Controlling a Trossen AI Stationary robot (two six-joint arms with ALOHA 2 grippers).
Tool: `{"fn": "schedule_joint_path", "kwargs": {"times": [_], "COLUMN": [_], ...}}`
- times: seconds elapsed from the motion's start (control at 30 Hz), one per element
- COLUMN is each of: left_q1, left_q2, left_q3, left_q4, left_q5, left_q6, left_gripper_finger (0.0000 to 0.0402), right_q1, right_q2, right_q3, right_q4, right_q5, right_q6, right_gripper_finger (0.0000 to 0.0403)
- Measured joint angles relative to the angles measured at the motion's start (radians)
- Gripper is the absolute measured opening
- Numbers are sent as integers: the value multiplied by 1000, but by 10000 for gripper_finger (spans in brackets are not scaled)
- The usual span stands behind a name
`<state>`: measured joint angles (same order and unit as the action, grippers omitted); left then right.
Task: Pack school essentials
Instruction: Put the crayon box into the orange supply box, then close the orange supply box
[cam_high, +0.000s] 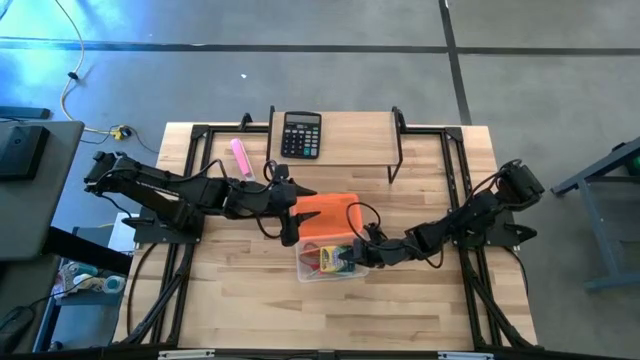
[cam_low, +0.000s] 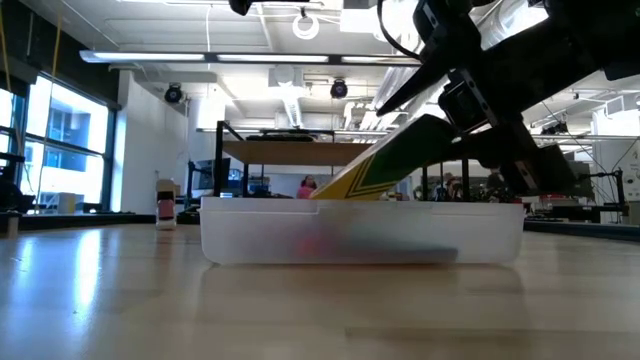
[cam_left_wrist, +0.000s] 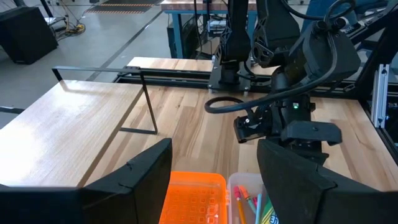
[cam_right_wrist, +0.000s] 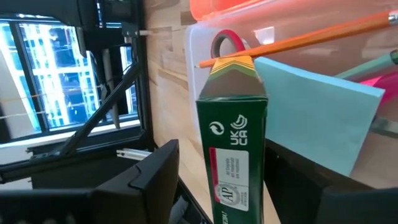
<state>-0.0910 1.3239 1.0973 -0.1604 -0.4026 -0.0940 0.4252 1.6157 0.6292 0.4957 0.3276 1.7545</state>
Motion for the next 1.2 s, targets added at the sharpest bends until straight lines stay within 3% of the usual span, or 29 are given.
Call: {"fn": "schedule_joint_path", "kwargs": {"times": [0.4,0.6,1.0,1.2], "left_q1": [0,0,0,0], "left_q2": [0,0,0,0], "left_q3": [0,0,0,0], "left_q4": [0,0,0,0], "left_q5": [0,0,0,0], "left_q6": [3,37,37,38], "left_gripper_finger": [225,225,225,225], "right_q1": [-6,-26,-46,-45], "right_q2": [-17,-18,-17,-17], "right_q3": [46,120,276,394], "right_q4": [-54,-338,-681,-959], "right_q5": [-24,-75,-69,-43], "right_q6": [-35,-36,-120,-152], "right_gripper_finger": [188,188,188,187]}}
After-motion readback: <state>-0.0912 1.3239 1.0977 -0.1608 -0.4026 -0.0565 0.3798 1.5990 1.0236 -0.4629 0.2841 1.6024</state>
